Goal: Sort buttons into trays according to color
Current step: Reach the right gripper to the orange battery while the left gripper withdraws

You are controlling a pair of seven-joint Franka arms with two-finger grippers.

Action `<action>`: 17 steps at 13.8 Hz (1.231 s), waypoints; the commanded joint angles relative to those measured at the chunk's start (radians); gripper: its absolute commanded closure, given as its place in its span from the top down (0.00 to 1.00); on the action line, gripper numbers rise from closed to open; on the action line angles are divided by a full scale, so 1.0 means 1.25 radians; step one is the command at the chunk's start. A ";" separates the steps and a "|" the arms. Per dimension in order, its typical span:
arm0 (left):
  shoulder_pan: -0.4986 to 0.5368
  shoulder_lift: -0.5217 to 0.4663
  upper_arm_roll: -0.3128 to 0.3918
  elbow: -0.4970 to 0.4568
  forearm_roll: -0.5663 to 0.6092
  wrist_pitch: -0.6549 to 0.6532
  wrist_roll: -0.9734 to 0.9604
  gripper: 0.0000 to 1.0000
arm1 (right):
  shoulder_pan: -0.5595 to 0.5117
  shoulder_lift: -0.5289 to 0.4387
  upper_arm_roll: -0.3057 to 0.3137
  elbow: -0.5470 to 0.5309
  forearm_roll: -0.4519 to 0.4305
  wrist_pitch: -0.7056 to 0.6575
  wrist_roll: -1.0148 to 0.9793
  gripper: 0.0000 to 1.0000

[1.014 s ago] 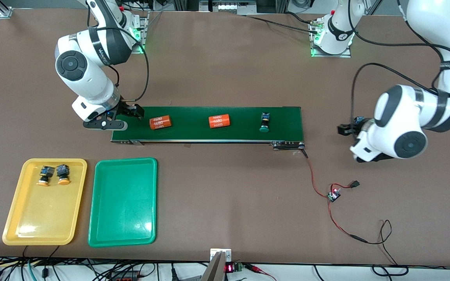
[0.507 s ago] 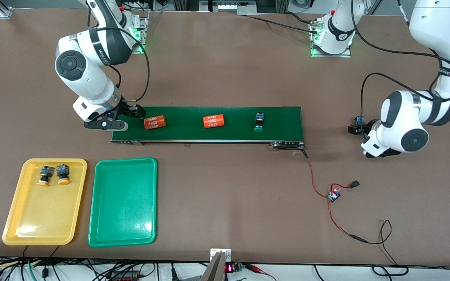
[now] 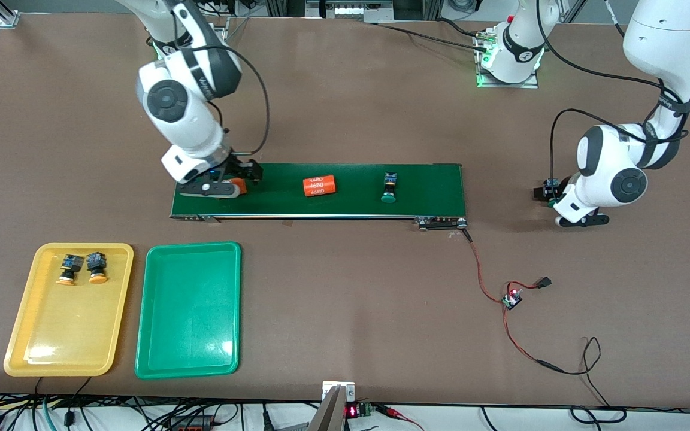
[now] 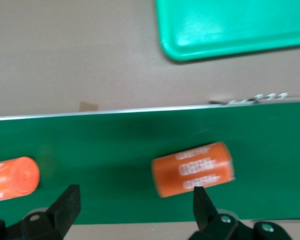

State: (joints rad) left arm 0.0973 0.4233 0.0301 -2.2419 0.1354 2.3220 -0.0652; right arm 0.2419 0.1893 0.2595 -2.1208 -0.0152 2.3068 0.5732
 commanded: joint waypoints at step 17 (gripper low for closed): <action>-0.157 -0.022 -0.148 0.329 -0.227 -0.422 -0.013 0.12 | 0.057 -0.005 -0.004 0.004 -0.059 0.012 0.020 1.00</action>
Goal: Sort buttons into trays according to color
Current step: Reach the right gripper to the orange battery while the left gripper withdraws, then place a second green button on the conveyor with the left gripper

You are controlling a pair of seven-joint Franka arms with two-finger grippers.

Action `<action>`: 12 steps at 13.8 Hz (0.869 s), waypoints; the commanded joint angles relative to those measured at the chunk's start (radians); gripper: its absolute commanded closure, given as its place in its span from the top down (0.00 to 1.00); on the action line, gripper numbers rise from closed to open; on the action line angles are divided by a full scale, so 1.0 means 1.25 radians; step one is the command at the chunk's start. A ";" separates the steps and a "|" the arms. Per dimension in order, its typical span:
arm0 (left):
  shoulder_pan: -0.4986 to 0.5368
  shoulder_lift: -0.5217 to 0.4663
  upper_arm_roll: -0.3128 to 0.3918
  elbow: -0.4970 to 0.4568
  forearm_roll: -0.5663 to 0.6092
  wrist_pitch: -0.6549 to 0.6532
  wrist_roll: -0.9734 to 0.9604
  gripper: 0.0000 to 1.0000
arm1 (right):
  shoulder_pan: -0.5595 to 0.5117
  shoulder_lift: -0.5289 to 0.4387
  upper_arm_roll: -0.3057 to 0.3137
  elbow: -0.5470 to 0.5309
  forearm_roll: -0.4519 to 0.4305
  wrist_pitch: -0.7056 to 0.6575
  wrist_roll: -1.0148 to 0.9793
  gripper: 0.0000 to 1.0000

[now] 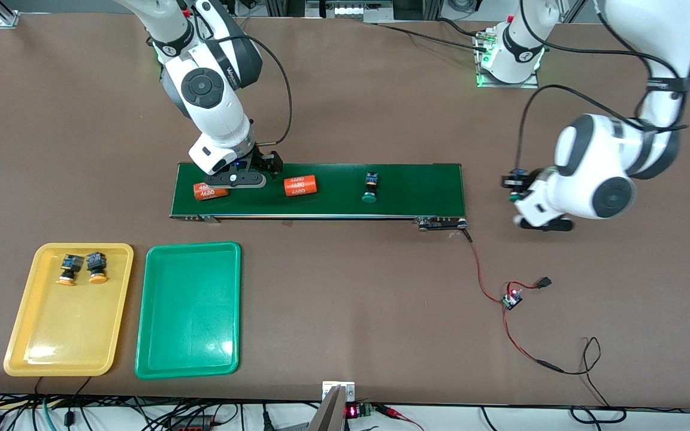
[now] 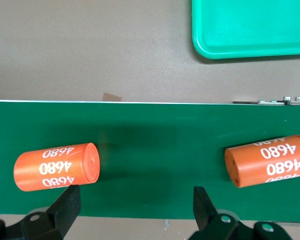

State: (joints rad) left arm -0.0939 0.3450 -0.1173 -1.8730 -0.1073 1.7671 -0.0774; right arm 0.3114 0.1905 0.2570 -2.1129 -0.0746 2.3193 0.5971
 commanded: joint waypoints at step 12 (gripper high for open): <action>-0.046 0.111 -0.123 0.033 -0.055 0.158 -0.155 1.00 | 0.000 -0.010 -0.002 -0.004 -0.010 -0.007 0.006 1.00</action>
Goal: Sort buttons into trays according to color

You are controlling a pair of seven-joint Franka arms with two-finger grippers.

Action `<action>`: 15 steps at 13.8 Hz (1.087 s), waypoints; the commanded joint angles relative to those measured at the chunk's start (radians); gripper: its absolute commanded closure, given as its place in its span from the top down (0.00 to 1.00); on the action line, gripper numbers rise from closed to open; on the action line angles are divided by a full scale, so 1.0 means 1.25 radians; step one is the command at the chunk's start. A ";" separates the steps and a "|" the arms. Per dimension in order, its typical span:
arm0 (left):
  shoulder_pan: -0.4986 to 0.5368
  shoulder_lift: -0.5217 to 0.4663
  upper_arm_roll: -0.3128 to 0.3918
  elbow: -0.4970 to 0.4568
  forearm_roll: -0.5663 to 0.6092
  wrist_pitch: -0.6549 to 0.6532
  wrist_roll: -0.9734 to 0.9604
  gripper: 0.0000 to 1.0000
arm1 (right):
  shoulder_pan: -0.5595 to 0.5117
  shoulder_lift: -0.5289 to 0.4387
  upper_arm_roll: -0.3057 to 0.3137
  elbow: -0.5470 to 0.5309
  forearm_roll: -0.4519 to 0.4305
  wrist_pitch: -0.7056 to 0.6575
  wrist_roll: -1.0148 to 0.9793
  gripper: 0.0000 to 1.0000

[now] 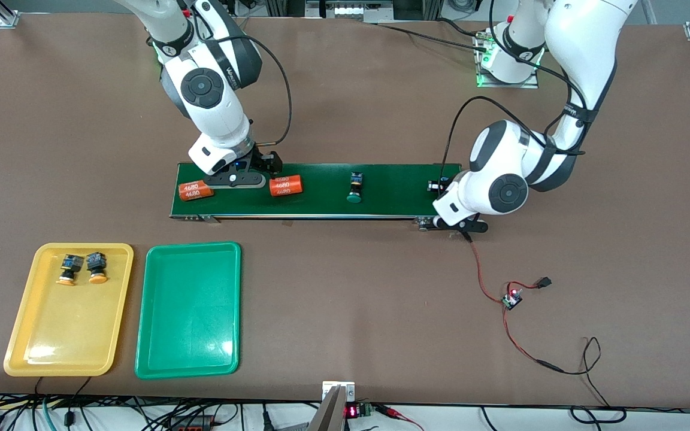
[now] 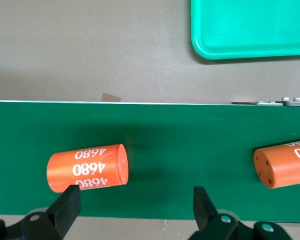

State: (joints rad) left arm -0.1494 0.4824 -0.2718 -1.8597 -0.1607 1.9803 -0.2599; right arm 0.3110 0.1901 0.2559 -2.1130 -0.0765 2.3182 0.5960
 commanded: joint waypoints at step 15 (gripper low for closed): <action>0.136 -0.345 0.153 0.181 0.227 -0.307 0.237 1.00 | 0.006 -0.001 -0.001 0.019 0.002 -0.004 0.058 1.00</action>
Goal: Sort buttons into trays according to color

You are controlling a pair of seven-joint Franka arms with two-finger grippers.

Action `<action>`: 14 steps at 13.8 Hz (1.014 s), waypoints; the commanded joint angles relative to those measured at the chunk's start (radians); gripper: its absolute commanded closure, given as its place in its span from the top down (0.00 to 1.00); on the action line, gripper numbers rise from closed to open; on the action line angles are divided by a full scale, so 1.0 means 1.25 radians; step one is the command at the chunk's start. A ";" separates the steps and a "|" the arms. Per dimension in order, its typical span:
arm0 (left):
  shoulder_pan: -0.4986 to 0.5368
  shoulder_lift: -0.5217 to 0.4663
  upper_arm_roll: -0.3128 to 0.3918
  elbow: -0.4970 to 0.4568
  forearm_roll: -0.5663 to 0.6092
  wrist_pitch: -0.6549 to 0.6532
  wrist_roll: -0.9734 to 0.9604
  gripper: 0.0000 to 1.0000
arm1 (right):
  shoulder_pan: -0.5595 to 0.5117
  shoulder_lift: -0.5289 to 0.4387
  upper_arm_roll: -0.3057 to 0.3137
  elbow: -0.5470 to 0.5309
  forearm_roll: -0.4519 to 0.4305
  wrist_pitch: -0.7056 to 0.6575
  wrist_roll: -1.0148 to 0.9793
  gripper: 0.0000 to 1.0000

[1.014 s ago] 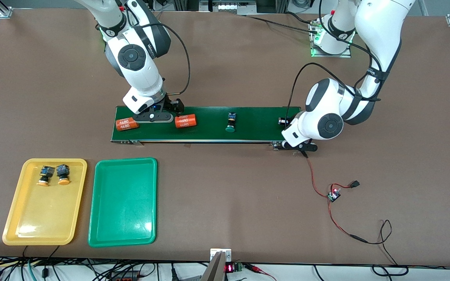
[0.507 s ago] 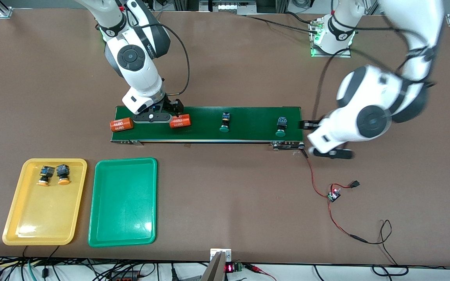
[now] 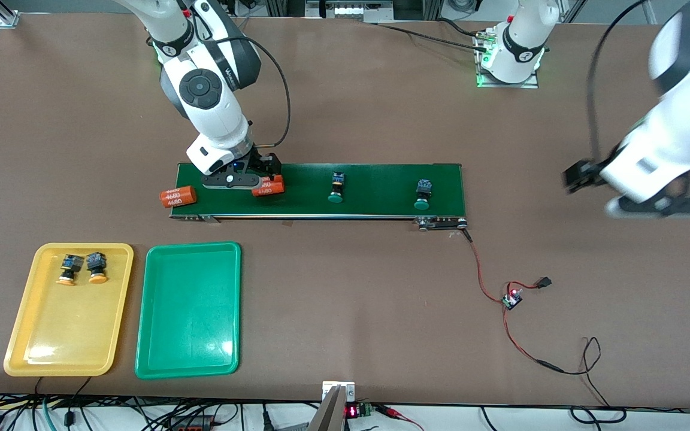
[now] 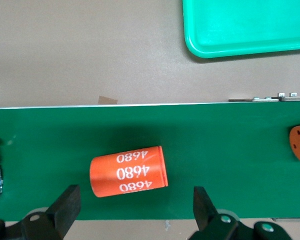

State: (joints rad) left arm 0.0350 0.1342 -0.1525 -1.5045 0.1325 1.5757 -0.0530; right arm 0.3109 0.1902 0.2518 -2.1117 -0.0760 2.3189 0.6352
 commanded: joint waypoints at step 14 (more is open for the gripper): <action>-0.022 -0.089 0.064 -0.092 -0.086 0.028 0.066 1.00 | 0.135 0.107 0.000 0.130 -0.016 -0.006 0.207 1.00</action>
State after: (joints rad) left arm 0.0124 0.0200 -0.0676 -1.6460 0.0378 1.6315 0.0245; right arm 0.4681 0.2907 0.2586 -1.9927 -0.0778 2.3188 0.8619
